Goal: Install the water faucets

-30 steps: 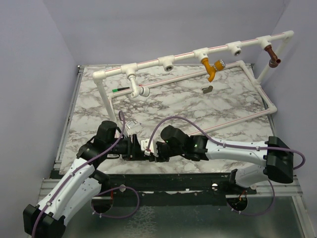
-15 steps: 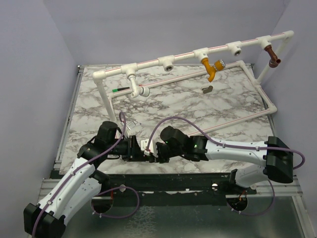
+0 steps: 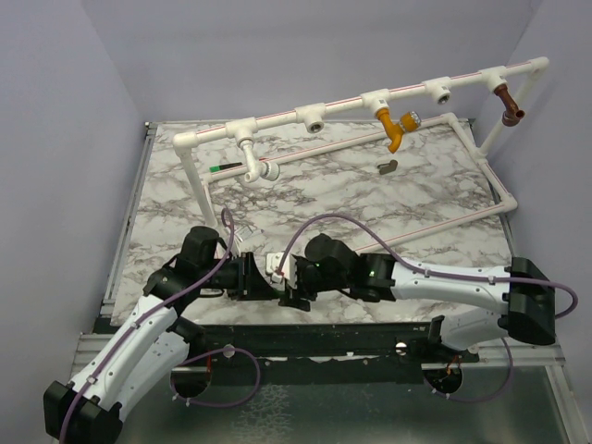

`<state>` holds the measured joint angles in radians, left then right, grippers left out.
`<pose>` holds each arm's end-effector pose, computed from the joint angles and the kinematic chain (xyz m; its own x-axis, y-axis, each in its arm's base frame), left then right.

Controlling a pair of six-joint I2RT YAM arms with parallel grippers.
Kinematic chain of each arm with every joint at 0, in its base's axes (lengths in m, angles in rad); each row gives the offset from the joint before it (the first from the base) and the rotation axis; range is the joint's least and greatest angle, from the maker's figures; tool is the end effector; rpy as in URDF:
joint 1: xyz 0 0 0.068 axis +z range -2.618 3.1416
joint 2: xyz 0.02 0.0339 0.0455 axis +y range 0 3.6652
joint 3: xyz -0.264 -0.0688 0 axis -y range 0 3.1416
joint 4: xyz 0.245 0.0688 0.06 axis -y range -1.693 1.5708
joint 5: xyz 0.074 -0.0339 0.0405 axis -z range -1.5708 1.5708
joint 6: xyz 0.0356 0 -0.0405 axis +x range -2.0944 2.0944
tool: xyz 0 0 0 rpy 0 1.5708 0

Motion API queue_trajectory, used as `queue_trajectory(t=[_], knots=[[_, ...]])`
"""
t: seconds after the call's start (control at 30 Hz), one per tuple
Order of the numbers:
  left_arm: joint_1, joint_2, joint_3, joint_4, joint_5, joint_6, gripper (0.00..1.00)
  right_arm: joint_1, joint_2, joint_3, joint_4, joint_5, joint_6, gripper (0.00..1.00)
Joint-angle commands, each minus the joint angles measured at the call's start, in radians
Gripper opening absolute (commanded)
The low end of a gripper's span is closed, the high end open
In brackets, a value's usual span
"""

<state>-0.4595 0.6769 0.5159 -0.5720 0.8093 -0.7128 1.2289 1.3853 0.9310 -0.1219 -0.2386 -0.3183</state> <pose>0.1131 -0.0847 0.2329 -0.9691 -0.0239 -0.2455 0.2041 0.4814 -0.8524 0.0956 0.2938 0.2602 0.1338 -0.5310 -0.8367 -0.9897 -0.0286 -0.1401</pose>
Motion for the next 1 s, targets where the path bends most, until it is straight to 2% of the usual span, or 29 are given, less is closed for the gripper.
queue_trajectory(t=[0.0,0.13,0.27,0.47,0.63,0.77,0.97], knots=[[-0.004,-0.016,0.033,0.005,-0.03,0.015,0.0,0.007,-0.097,-0.016,-0.002,0.092,0.024,0.69],[-0.004,-0.027,0.038,0.006,-0.052,0.015,0.0,0.007,-0.182,-0.046,-0.008,0.151,0.039,0.74],[-0.004,-0.033,0.045,0.023,-0.081,0.016,0.0,0.001,-0.232,-0.031,-0.066,0.274,0.121,0.74],[-0.002,-0.042,0.042,0.105,-0.098,-0.018,0.0,-0.06,-0.275,-0.019,-0.143,0.31,0.273,0.73],[-0.002,-0.064,0.021,0.223,-0.087,-0.086,0.0,-0.219,-0.348,-0.09,-0.11,0.128,0.448,0.69],[-0.002,-0.083,-0.017,0.348,-0.054,-0.173,0.0,-0.289,-0.422,-0.19,-0.009,-0.015,0.572,0.7],[-0.002,-0.115,-0.076,0.565,-0.008,-0.3,0.0,-0.418,-0.443,-0.287,0.201,-0.294,0.816,0.71]])
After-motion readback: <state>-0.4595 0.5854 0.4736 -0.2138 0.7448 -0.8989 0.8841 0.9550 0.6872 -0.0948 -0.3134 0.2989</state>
